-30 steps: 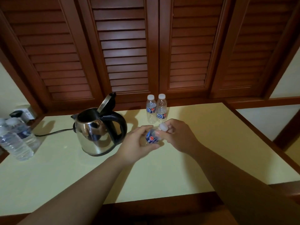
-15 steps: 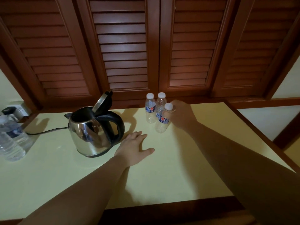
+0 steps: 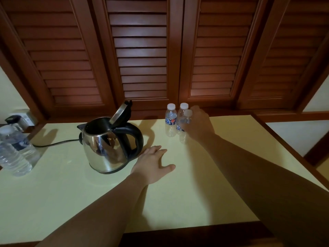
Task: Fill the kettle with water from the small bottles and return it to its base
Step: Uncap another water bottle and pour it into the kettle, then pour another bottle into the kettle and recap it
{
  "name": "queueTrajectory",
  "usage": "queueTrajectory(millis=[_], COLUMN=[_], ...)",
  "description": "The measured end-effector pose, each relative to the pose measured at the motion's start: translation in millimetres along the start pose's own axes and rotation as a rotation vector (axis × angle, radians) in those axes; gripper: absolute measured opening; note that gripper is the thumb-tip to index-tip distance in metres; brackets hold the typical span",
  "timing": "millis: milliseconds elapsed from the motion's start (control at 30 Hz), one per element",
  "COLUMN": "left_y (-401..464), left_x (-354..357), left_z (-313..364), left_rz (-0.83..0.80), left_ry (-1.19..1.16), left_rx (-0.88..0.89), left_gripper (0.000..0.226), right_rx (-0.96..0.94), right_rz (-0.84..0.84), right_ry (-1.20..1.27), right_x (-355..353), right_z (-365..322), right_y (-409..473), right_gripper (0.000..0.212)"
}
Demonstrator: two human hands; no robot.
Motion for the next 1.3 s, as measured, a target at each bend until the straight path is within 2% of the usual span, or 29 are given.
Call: queueTrajectory(millis=[67, 200, 300, 400, 533, 600, 800, 933, 1000, 1100, 1200, 1300], left_y=[-0.2, 0.5, 0.2, -2.4, -18.7, -34.6, -97.3, -144.1, -164.3, -189.3, -209.7, -220.8], left_x=[0.1, 0.4, 0.8, 2.4, 3.9, 0.4, -30.9, -55.2, -68.6, -90.3, -117.3, -147.1], left_z=[0.0, -1.2, -2.4, -4.7, -15.8, -26.6, -85.3, -142.8, -172.7, -223.1, -269.6, -301.2], left_rz=[0.008, 0.020, 0.026, 0.035, 0.037, 0.037, 0.025, 0.042, 0.069, 0.142, 0.257, 0.415], left_ry=[-0.004, -0.013, -0.035, -0.069, -0.095, -0.129, -0.107, -0.083, -0.078, -0.069, -0.101, -0.228], left_rx=[0.004, 0.019, 0.033, 0.048, 0.133, 0.173, 0.283, 0.301, 0.285, 0.188, 0.035, -0.200], left_gripper=[0.084, 0.083, 0.080, 0.074, 0.061, 0.054, 0.045, 0.041, 0.040, 0.040, 0.039, 0.039], right_rx=[0.033, 0.145, 0.278, 0.315, 0.211, 0.129, -0.140, -0.233, -0.231, -0.300, -0.313, -0.310], right_rz=[0.001, -0.005, -0.033, -0.012, -0.081, -0.144, -0.187, -0.233, -0.329, -0.420, -0.501, -0.540], right_ry=[0.053, 0.135, 0.094, 0.033, -0.075, -0.150, -0.208, -0.026, 0.060, 0.043, -0.032, -0.203], right_x=[-3.2, -6.3, 0.9, 14.4, 34.7, 47.0, 93.0, 136.9, 161.6, 195.6, 222.8, 241.6], right_z=[-1.2, 4.9, 16.0, 30.4, 27.7, 14.4, -49.1, -103.0, -129.4, -167.7, -198.5, -210.1], right_y=[-5.9, -28.2, -59.3, -93.7, -133.6, -147.7, -182.8, -207.8, -218.3, -229.4, -236.7, -241.9], right_gripper=[0.063, 0.096, 0.109, 0.095, 0.047, 0.033, 0.028, 0.036, 0.045, 0.054, 0.075, 0.089])
Point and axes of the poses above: each hand's wrist, its own y-axis towards the middle knuckle, its own x-axis out of the palm, z = x × y, the point moved 2 cm from there along y, towards the middle knuckle, and after that the axes turned 3 degrees about y, right-handed, at the moved point
